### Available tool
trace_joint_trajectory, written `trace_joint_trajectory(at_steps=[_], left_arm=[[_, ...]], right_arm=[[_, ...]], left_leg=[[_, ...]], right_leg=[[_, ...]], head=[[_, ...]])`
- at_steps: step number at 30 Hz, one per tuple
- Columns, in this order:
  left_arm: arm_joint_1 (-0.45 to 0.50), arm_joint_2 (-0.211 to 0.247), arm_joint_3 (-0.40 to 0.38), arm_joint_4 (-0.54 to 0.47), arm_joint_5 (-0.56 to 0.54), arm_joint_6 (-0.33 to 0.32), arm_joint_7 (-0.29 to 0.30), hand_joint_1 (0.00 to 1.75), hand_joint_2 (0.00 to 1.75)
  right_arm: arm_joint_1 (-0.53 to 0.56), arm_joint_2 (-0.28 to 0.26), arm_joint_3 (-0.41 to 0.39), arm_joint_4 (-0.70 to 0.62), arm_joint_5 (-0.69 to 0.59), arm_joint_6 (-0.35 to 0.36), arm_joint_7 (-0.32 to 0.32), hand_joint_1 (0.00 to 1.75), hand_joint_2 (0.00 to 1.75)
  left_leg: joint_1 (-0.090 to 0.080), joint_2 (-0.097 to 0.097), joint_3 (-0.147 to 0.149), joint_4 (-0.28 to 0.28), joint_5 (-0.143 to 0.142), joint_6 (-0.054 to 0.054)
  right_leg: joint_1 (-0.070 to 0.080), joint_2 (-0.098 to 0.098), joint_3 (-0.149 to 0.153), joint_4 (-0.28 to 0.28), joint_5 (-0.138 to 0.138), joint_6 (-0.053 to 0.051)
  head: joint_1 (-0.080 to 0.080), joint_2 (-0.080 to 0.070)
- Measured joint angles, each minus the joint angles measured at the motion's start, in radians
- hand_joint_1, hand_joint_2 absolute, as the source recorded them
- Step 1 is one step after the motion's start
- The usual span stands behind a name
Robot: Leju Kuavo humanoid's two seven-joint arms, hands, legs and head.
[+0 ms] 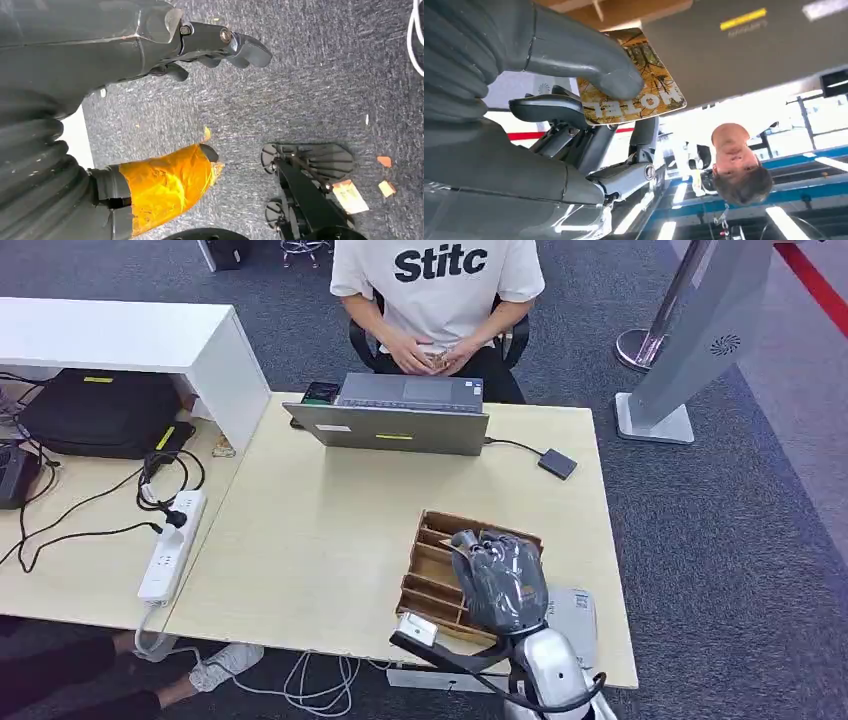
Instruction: Pass the card to the sensor for recognition and then transmit it.
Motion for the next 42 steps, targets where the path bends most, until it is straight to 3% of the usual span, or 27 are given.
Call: trace_joint_trajectory(at_steps=[3,8,15,22,28,29,30,36,42], left_arm=[[-0.001,0.007,-0.009,0.000,-0.024,-0.011,-0.007,0.00,1.75],[-0.004,0.019,-0.038,0.000,-0.062,-0.031,-0.014,0.00,1.75],[-0.006,0.027,-0.065,0.000,-0.081,-0.042,-0.014,0.00,1.75],[-0.013,0.029,-0.081,0.000,-0.084,-0.050,-0.013,0.00,1.75],[-0.014,0.030,-0.084,0.000,-0.083,-0.052,-0.008,0.00,1.75],[-0.014,0.030,-0.084,0.000,-0.083,-0.052,-0.008,0.00,1.75],[-0.014,0.031,-0.084,0.000,-0.083,-0.052,-0.008,0.00,1.75],[-0.014,0.034,-0.085,0.000,-0.079,-0.052,-0.008,0.00,1.75],[-0.012,0.034,-0.084,0.000,-0.044,-0.041,-0.004,0.00,1.75]], right_arm=[[-0.082,0.011,-0.036,-0.003,-0.017,0.114,0.026,1.75,1.75],[-0.291,0.049,-0.141,0.140,-0.011,0.209,0.068,1.75,1.75],[-0.475,0.102,-0.252,0.333,0.032,0.242,0.090,1.75,1.75],[-0.516,0.135,-0.291,0.401,0.003,0.250,0.077,1.75,1.75],[-0.525,0.165,-0.350,0.435,-0.130,0.261,0.017,1.75,1.75],[-0.527,0.169,-0.357,0.439,-0.133,0.261,0.015,1.62,1.75],[-0.530,0.172,-0.362,0.442,-0.134,0.263,0.013,0.00,1.75],[-0.527,0.177,-0.369,0.444,-0.156,0.247,-0.026,0.00,1.75],[-0.409,0.175,-0.380,0.292,-0.328,0.251,-0.174,0.00,1.75]], left_leg=[[0.000,0.000,0.000,0.000,0.001,-0.001],[0.000,0.000,0.000,0.000,0.003,-0.002],[0.000,0.000,0.000,0.000,0.004,-0.002],[0.000,0.000,0.000,0.000,0.003,-0.002],[0.000,0.000,0.000,0.000,0.003,-0.002],[0.000,-0.001,-0.001,0.000,0.003,-0.002],[0.000,-0.002,-0.001,0.000,0.003,-0.002],[0.000,0.000,-0.001,0.000,0.002,-0.002],[0.000,-0.001,-0.001,0.000,0.002,-0.002]], right_leg=[[0.000,0.000,0.000,0.000,0.001,0.000],[0.000,0.000,0.000,0.001,0.002,-0.002],[0.000,0.000,-0.001,0.001,0.003,-0.002],[0.000,0.000,-0.001,0.001,0.002,-0.002],[0.000,0.000,-0.001,0.001,0.002,-0.002],[0.000,-0.001,-0.001,0.001,0.002,-0.002],[0.000,-0.001,-0.001,0.001,0.002,-0.002],[0.000,0.000,-0.002,0.001,0.002,-0.002],[0.000,-0.001,-0.002,0.001,0.002,-0.002]], head=[[0.000,0.000],[-0.001,0.000],[0.000,0.000],[0.000,0.000],[0.000,0.000],[0.000,0.000],[0.000,0.000],[0.000,0.000],[0.000,0.000]])
